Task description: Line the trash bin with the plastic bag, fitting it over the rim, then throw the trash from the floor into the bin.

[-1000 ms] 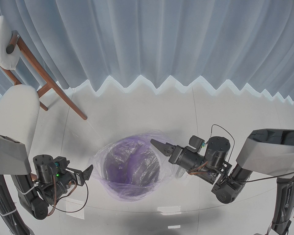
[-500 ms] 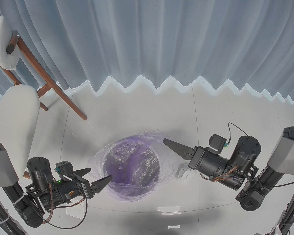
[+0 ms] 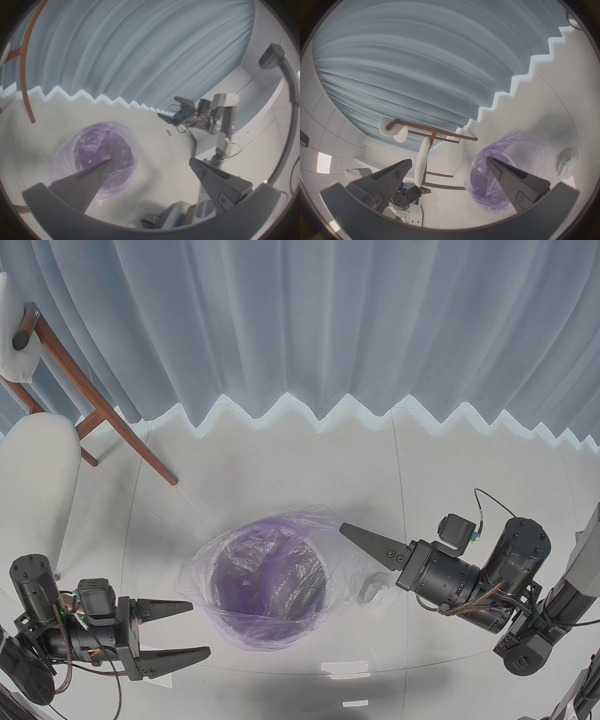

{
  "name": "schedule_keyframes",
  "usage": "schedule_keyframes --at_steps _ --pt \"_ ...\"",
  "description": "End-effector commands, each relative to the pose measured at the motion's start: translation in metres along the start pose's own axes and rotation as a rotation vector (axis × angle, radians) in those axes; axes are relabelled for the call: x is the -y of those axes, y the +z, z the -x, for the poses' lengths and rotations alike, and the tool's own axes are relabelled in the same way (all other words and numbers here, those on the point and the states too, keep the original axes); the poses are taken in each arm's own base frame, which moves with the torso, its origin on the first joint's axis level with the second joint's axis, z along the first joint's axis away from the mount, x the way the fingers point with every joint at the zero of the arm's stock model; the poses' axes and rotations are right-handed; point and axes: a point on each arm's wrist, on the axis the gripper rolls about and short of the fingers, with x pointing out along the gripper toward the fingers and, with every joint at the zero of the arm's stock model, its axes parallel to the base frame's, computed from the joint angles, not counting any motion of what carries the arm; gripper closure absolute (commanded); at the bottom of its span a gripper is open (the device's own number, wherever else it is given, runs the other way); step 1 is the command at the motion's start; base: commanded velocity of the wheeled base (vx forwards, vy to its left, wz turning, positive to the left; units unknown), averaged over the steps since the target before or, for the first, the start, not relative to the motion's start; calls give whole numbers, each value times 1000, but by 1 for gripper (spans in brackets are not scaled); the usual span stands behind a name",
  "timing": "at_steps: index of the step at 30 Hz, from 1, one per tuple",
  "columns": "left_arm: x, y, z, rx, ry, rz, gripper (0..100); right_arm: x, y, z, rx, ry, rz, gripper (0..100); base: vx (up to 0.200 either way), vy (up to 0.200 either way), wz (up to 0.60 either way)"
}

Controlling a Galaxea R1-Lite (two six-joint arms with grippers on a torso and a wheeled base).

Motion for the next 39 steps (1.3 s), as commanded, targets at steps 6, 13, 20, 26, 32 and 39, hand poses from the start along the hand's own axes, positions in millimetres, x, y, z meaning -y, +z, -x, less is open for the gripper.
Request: schedule_keyframes --at_steps 6,13,20,26,32,39 --pt "-7 40 -31 26 26 66 0 -22 10 10 38 64 14 0 0 0 0" --pt "-24 21 -65 -61 115 -121 0 -29 19 16 72 78 42 0 0 0 0" --pt "-57 6 -92 -143 113 -359 0 -45 34 27 70 81 40 0 0 0 0" --pt "-75 -8 -107 -198 87 -544 0 -51 39 30 85 93 43 0 0 0 0" --pt "-75 -20 -113 -234 35 -629 0 -53 41 31 93 99 44 0 0 0 0" --pt "-87 -22 -111 -228 33 -619 0 -52 40 30 90 98 43 0 0 0 0"
